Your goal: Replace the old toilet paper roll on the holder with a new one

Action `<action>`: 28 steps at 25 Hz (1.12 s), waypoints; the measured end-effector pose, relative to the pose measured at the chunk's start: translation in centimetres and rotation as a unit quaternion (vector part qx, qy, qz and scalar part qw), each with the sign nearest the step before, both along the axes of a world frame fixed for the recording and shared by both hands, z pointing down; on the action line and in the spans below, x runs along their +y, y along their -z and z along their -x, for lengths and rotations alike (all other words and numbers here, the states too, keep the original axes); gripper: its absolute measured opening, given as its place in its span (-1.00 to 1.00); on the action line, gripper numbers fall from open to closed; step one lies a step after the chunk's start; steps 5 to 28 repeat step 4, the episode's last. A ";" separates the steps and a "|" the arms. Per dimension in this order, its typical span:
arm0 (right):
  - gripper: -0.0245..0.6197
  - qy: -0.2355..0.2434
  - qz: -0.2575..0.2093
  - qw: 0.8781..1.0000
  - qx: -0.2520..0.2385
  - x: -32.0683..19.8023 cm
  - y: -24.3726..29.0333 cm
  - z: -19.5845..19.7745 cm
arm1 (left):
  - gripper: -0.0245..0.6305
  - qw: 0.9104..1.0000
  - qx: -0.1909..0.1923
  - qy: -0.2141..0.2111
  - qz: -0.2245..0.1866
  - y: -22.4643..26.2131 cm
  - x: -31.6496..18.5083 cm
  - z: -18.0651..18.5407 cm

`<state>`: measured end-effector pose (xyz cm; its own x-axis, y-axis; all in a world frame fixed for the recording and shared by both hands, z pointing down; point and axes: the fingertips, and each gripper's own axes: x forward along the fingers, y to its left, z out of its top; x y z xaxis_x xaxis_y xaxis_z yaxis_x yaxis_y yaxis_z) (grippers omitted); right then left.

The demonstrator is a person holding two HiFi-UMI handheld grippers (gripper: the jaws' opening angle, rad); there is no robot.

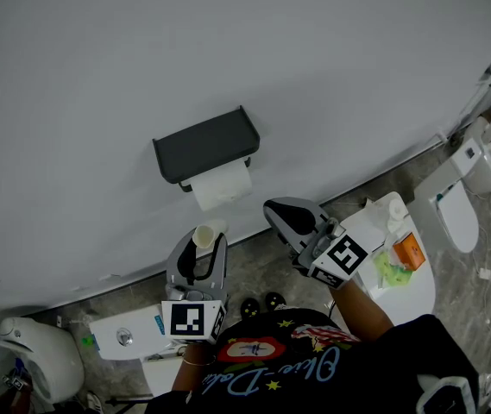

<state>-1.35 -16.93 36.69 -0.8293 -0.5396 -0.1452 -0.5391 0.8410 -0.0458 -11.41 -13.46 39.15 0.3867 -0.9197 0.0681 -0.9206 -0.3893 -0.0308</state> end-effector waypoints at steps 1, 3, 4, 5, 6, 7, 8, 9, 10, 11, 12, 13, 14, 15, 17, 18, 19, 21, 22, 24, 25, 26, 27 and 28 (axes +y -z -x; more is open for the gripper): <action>-0.89 0.002 -0.001 1.000 0.000 0.1 0.0 0.0 | -0.42 1.000 0.000 0.001 0.000 0.0 0.0 0.0; -0.89 0.006 -0.002 1.000 -0.004 0.2 0.1 0.1 | -0.42 1.000 -0.001 0.002 0.000 0.0 0.0 0.0; -0.89 0.009 -0.002 1.000 -0.005 0.3 0.1 0.1 | -0.42 1.000 -0.001 0.002 0.000 0.0 0.0 -0.1; -0.89 0.009 -0.002 1.000 -0.005 0.3 0.1 0.1 | -0.42 1.000 -0.001 0.002 0.000 0.0 0.0 -0.1; -0.89 0.009 -0.002 1.000 -0.005 0.3 0.1 0.1 | -0.42 1.000 -0.001 0.002 0.000 0.0 0.0 -0.1; -0.89 0.009 -0.002 1.000 -0.005 0.3 0.1 0.1 | -0.42 1.000 -0.001 0.002 0.000 0.0 0.0 -0.1; -0.89 0.009 -0.002 1.000 -0.005 0.3 0.1 0.1 | -0.42 1.000 -0.001 0.002 0.000 0.0 0.0 -0.1; -0.89 0.009 -0.002 1.000 -0.005 0.3 0.1 0.1 | -0.42 1.000 -0.001 0.002 0.000 0.0 0.0 -0.1; -0.89 0.009 -0.002 1.000 -0.005 0.3 0.1 0.1 | -0.42 1.000 -0.001 0.002 0.000 0.0 0.0 -0.1; -0.89 0.009 -0.002 1.000 -0.005 0.3 0.1 0.1 | -0.42 1.000 -0.001 0.002 0.000 0.0 0.0 -0.1; -0.89 0.009 -0.002 1.000 -0.005 0.3 0.1 0.1 | -0.42 1.000 -0.001 0.002 0.000 0.0 0.0 -0.1; -0.89 0.009 -0.002 1.000 -0.005 0.3 0.1 0.1 | -0.42 1.000 -0.001 0.002 0.000 0.0 0.0 -0.1; -0.89 0.009 -0.002 1.000 -0.005 0.3 0.1 0.1 | -0.42 1.000 -0.001 0.002 0.000 0.0 0.0 -0.1; -0.89 0.009 -0.002 1.000 -0.005 0.3 0.1 0.1 | -0.42 1.000 -0.001 0.002 0.000 0.0 0.0 -0.1; -0.89 0.009 -0.002 1.000 -0.005 0.3 0.1 0.1 | -0.42 1.000 -0.001 0.002 0.000 0.0 0.0 -0.1; -0.89 0.009 -0.002 1.000 -0.005 0.3 0.1 0.1 | -0.42 1.000 -0.001 0.002 0.000 0.0 0.0 -0.1; -0.89 0.009 -0.002 1.000 -0.005 0.3 0.1 0.1 | -0.42 1.000 -0.001 0.002 0.000 0.0 0.0 -0.1; -0.89 0.009 -0.002 1.000 -0.005 0.3 0.1 0.1 | -0.42 1.000 -0.001 0.002 0.000 0.0 0.0 -0.1; -0.89 0.009 -0.002 1.000 -0.005 0.3 0.1 0.1 | -0.42 1.000 -0.001 0.002 0.000 0.0 0.0 -0.1; -0.89 0.009 -0.002 1.000 -0.005 0.3 0.1 0.1 | -0.42 1.000 -0.001 0.002 0.000 0.0 0.0 -0.1; -0.89 0.009 -0.002 1.000 -0.005 0.3 0.1 0.1 | -0.42 1.000 -0.001 0.002 0.000 0.0 0.0 -0.1; -0.89 0.009 -0.002 1.000 -0.005 0.3 0.1 0.1 | -0.42 1.000 -0.001 0.002 0.000 0.0 0.0 -0.1; -0.89 0.009 -0.002 1.000 -0.005 0.3 0.1 0.1 | -0.42 1.000 -0.001 0.002 0.000 0.0 0.0 -0.1; -0.89 0.009 -0.002 1.000 -0.005 0.3 0.1 0.1 | -0.42 1.000 -0.001 0.002 0.000 0.0 0.0 -0.1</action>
